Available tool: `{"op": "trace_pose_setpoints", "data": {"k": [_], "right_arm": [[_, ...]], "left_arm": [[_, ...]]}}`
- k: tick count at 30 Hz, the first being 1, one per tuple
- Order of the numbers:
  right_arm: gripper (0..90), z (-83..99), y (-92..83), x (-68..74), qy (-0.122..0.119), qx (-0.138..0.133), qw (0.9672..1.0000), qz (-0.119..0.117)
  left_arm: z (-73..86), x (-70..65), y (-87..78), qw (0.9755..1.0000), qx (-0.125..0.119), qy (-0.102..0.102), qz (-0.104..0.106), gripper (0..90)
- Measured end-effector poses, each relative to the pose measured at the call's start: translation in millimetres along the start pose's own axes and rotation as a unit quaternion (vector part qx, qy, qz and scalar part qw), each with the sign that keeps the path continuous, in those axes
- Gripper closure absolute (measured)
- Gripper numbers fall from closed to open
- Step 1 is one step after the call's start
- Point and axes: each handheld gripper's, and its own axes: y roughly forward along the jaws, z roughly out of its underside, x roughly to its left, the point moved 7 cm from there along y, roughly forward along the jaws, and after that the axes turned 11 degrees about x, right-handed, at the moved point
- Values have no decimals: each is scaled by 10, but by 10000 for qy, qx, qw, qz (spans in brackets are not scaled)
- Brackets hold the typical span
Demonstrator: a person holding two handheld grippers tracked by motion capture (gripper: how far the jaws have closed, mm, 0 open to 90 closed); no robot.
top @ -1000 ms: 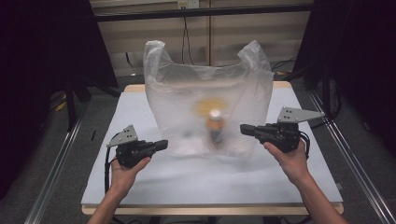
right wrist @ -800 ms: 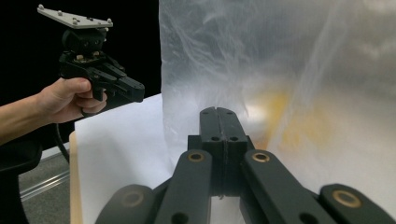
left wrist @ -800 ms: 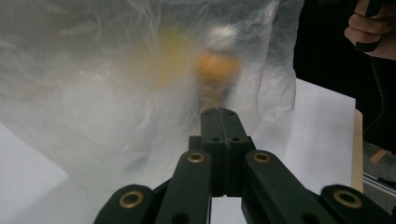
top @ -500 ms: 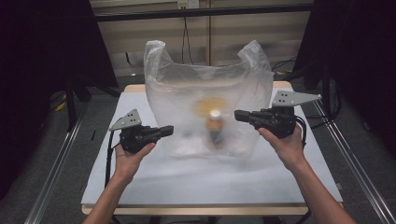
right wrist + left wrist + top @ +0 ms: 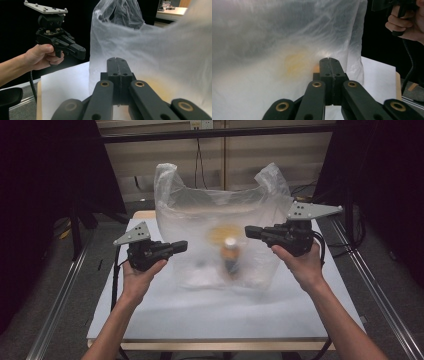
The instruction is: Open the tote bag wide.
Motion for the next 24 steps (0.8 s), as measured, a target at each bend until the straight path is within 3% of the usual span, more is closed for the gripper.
{"op": "trace_pose_setpoints", "data": {"k": [9,13,18,21,24], "right_arm": [[900,-291,17,-14,-108,-43,9999,86],[900,-409,17,-64,-99,-50,9998,163],[900,-481,24,-114,-78,-32,9997,212],[900,-408,70,-165,-41,90,9995,306],[900,-425,96,-232,39,86,9993,363]], "left_arm": [[-275,-3,0,9999,-15,121,2,900],[-484,18,-23,9997,-102,216,-1,900],[-600,47,-12,9998,-96,192,19,900],[-581,79,27,9998,-83,175,59,900],[-624,119,49,9996,-228,67,127,900]]}}
